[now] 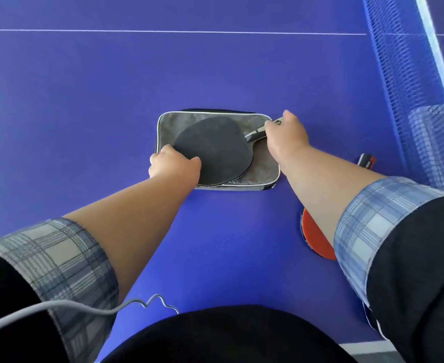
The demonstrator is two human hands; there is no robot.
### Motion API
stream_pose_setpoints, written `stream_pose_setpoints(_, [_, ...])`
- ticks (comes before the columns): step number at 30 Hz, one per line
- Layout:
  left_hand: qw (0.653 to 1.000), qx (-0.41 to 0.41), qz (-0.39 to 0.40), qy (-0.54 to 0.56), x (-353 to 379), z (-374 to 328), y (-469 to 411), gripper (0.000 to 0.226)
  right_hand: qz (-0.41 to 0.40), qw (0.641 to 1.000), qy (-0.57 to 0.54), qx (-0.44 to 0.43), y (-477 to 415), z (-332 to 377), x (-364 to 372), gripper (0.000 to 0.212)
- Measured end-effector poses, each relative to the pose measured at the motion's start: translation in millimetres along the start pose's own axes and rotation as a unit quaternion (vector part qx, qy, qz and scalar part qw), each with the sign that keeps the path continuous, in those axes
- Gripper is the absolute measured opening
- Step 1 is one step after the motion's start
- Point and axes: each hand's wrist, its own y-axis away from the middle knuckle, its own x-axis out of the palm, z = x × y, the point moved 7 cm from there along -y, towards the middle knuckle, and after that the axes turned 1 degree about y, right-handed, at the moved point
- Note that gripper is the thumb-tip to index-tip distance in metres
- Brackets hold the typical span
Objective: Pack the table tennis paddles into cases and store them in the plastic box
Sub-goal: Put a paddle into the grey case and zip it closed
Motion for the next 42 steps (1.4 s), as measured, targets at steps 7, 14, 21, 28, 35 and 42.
stream_pose_setpoints(7, [0.976, 0.007, -0.034, 0.213, -27, 7, 0, 0.049, -0.019, 1.000, 0.008, 0.006, 13, 6, -4, 0.058])
stream_pose_setpoints(14, [0.952, 0.004, -0.120, 0.281, -105, 74, -9, 0.049, 0.077, 0.992, -0.095, 0.022, 98, 26, 40, 0.050])
stream_pose_setpoints(21, [0.988, 0.008, -0.119, 0.096, -182, 178, -35, 0.056, 0.218, 0.973, -0.059, 0.040, 218, 12, 151, 0.014])
stream_pose_setpoints(28, [0.997, 0.030, -0.070, 0.009, -185, 236, -51, 0.060, 0.277, 0.955, -0.042, 0.102, 262, 7, 191, 0.018])
stream_pose_setpoints(35, [0.997, 0.052, -0.037, -0.054, -177, 244, -71, 0.058, 0.287, 0.948, -0.076, 0.116, 263, -7, 200, 0.034])
stream_pose_setpoints(42, [0.991, 0.032, -0.123, -0.048, -165, 223, -57, 0.065, 0.212, 0.962, -0.124, 0.122, 232, -19, 158, 0.048])
